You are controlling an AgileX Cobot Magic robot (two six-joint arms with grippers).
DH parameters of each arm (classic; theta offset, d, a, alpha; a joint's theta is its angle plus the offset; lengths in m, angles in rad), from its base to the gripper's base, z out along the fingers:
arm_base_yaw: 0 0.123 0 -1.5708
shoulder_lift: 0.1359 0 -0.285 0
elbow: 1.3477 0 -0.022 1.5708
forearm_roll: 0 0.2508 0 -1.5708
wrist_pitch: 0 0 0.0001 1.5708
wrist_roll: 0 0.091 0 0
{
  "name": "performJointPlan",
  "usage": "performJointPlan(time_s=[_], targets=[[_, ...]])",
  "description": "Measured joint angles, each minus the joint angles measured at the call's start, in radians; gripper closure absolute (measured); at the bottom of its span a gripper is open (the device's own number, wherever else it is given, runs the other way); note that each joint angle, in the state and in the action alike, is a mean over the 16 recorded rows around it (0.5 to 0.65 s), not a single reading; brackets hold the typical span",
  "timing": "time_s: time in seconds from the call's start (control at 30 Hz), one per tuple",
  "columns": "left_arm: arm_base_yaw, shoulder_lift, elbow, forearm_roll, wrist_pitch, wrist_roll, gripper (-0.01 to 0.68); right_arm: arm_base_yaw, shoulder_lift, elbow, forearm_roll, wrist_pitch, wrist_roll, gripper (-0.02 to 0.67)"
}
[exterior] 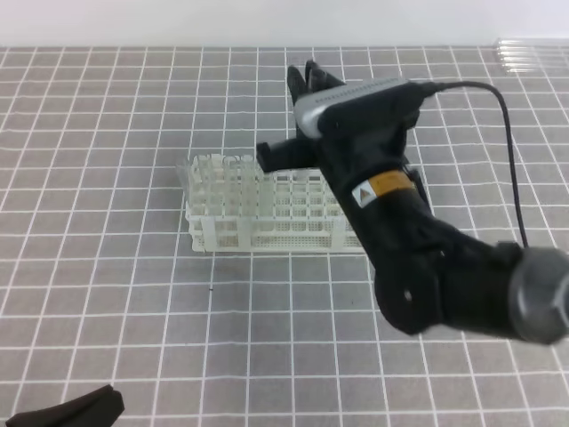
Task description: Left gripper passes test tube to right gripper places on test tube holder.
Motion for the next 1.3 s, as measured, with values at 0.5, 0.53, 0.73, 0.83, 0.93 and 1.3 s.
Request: performJointPlan(time_s=[0.5, 0.53, 0.73, 0.83, 0.93, 1.3], targets=[[0.000, 0.000, 0.001, 0.003, 0.000, 0.000, 0.673, -0.025, 0.136, -0.121, -0.006, 0.078, 0.015, 0.565], [0.000, 0.000, 0.001, 0.003, 0.000, 0.000, 0.673, -0.025, 0.141, -0.122, -0.006, 0.078, 0.019, 0.565], [0.000, -0.002, -0.002, -0.008, -0.004, -0.001, 0.673, -0.027, 0.160, -0.123, -0.010, 0.083, 0.040, 0.565], [0.000, -0.002, -0.001, -0.005, -0.003, -0.001, 0.673, -0.029, 0.167, -0.123, -0.014, 0.084, 0.051, 0.565], [0.000, -0.002, -0.001, -0.005, -0.003, -0.001, 0.673, -0.029, 0.172, -0.123, -0.017, 0.083, 0.057, 0.565], [0.000, 0.000, -0.001, -0.003, -0.001, 0.000, 0.673, -0.031, 0.179, -0.123, -0.044, 0.075, 0.069, 0.565]])
